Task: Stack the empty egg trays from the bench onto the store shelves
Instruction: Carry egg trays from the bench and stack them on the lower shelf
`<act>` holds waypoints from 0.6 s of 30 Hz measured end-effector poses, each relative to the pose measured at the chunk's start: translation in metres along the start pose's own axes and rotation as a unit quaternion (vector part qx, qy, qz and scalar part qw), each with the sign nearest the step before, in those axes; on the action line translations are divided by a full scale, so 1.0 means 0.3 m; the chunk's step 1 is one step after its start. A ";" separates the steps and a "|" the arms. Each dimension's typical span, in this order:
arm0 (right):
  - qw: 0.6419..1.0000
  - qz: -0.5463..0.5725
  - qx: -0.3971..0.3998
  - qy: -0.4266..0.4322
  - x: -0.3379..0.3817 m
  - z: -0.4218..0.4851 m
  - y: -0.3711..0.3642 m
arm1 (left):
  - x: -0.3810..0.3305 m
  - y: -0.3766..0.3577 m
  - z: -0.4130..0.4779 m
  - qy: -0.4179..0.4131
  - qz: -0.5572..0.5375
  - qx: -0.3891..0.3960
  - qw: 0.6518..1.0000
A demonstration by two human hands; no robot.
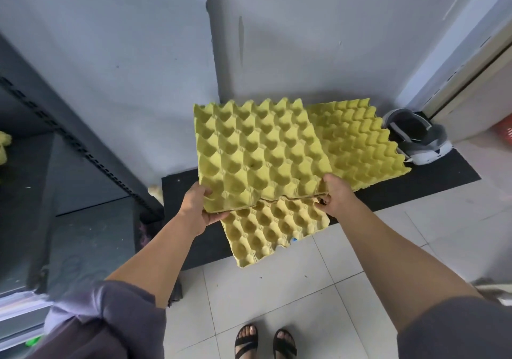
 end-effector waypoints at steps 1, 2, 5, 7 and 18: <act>1.000 0.002 -0.002 0.008 0.008 -0.001 0.001 | -0.007 -0.005 0.000 -0.016 0.005 0.007 1.000; 1.000 0.004 -0.006 0.015 0.016 -0.003 0.004 | -0.017 -0.011 -0.005 -0.029 0.010 0.013 0.999; 0.999 0.004 -0.028 0.044 0.033 -0.029 0.023 | -0.041 -0.013 -0.030 -0.044 0.025 0.027 0.998; 0.998 -0.007 -0.031 0.058 0.035 -0.055 0.034 | -0.055 -0.005 -0.065 -0.046 0.041 0.031 0.998; 0.979 -0.088 0.026 0.182 -0.077 -0.388 0.179 | -0.047 0.130 -0.440 -0.213 0.202 -0.028 0.956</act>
Point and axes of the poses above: each hand's wrist, its own z-axis towards the middle knuckle, its own y-axis out of the back of the hand, x = y × z, the point moved 3 cm from there along z, towards the middle knuckle, and after that the axes turned 9 degrees about -y, right-handed, at the moved point
